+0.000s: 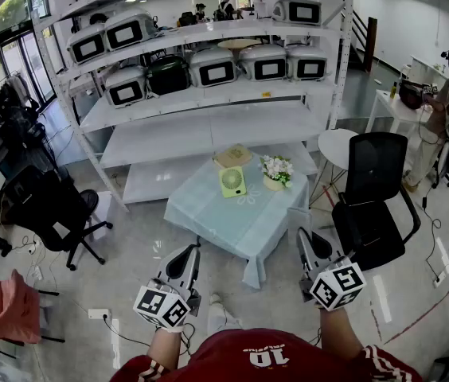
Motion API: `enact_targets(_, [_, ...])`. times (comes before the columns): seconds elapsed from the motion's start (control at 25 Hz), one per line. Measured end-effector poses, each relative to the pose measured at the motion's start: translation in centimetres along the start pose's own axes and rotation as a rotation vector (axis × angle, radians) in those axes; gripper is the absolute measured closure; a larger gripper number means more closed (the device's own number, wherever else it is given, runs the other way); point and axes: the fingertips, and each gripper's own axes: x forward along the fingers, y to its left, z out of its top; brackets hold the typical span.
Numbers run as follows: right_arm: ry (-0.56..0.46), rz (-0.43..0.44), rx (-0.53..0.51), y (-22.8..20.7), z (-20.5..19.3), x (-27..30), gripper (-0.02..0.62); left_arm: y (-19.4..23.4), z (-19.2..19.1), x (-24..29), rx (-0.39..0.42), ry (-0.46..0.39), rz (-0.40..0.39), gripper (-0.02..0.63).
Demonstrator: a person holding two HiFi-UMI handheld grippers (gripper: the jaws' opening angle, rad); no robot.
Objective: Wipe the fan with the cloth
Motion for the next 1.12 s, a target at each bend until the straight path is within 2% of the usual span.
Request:
enact_targets(0.16, [0.016,0.008,0.009,0.1,-0.6,-0.3,0.580,0.0,-0.5,-0.1,-0.035,-0.001,0.009,0.611])
enact_targets(0.44, [0.018,0.013,0.006,0.0,-0.6,-0.8,0.580,-0.5,-0.8,0.0,-0.049,0.001,0.017,0.611])
enact_targets(0.72, [-0.001,0.060,0.019,0.8,-0.2,-1.6,0.580,-1.0,-0.7,0.0,-0.062,0.005,0.034,0.611])
enact_targets(1.12, [-0.039,0.090,0.031,0.9,1.1,-2.5,0.578,-2.8,0.0,0.7,-0.035,0.001,0.011,0.611])
